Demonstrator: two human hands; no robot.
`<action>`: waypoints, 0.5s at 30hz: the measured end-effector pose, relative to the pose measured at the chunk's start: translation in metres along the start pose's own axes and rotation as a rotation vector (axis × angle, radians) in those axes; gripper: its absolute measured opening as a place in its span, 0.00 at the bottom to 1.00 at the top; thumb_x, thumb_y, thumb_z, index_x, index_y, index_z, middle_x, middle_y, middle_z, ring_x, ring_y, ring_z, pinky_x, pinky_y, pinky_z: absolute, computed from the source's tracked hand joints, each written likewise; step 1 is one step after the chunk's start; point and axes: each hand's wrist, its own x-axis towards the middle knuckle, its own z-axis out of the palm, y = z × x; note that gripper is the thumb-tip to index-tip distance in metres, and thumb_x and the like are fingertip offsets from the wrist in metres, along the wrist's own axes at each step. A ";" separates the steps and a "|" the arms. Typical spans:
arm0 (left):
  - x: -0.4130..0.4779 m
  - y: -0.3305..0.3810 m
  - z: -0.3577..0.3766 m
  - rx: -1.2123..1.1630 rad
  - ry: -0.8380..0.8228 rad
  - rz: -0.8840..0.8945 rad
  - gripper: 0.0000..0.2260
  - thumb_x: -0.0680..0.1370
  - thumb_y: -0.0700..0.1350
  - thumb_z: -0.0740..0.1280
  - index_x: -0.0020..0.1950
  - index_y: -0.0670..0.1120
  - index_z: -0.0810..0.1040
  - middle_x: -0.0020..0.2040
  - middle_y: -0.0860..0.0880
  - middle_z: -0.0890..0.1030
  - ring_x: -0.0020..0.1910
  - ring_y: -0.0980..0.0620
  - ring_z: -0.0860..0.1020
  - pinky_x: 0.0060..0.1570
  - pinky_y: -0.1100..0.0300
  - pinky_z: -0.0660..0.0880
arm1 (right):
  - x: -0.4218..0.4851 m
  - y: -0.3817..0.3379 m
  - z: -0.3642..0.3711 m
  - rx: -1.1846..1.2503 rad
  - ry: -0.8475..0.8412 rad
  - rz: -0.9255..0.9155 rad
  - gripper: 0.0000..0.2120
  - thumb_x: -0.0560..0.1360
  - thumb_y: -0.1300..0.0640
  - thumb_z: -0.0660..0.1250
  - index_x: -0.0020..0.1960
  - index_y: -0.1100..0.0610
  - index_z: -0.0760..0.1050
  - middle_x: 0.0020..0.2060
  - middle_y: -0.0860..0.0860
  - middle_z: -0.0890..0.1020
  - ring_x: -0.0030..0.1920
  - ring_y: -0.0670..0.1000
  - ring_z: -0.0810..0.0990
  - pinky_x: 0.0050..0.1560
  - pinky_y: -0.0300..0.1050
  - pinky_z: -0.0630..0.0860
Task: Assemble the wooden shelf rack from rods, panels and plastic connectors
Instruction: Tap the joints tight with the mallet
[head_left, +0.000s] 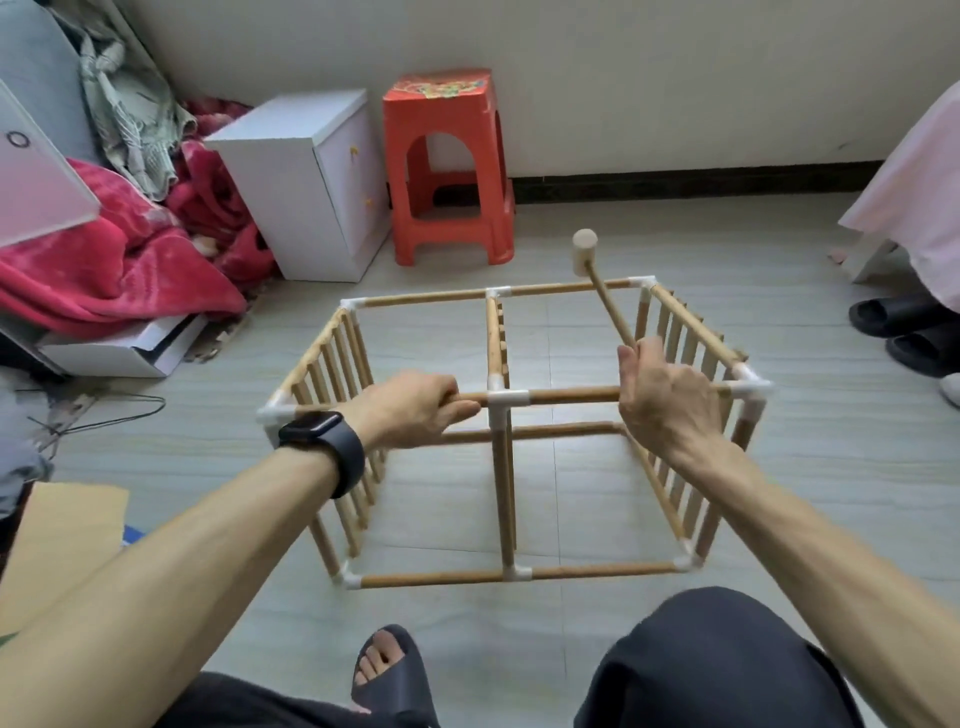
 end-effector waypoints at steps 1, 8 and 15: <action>0.006 0.000 -0.009 -0.015 0.106 0.010 0.15 0.81 0.64 0.59 0.45 0.55 0.74 0.39 0.53 0.78 0.39 0.52 0.77 0.35 0.56 0.70 | 0.013 -0.004 -0.003 -0.006 0.050 -0.042 0.14 0.86 0.50 0.50 0.46 0.56 0.66 0.25 0.51 0.74 0.23 0.54 0.72 0.31 0.46 0.67; 0.075 0.013 -0.044 0.102 0.483 0.091 0.18 0.82 0.63 0.56 0.47 0.51 0.75 0.40 0.53 0.75 0.45 0.46 0.73 0.44 0.52 0.62 | 0.099 0.009 -0.009 -0.066 0.138 -0.086 0.14 0.87 0.52 0.49 0.51 0.59 0.67 0.30 0.53 0.75 0.27 0.56 0.73 0.39 0.56 0.75; 0.159 0.008 -0.018 0.098 0.499 0.051 0.22 0.82 0.63 0.55 0.48 0.48 0.79 0.41 0.50 0.79 0.46 0.45 0.77 0.43 0.53 0.62 | 0.077 0.019 0.019 0.140 0.112 0.045 0.14 0.86 0.50 0.51 0.46 0.54 0.69 0.38 0.52 0.75 0.38 0.55 0.73 0.39 0.49 0.67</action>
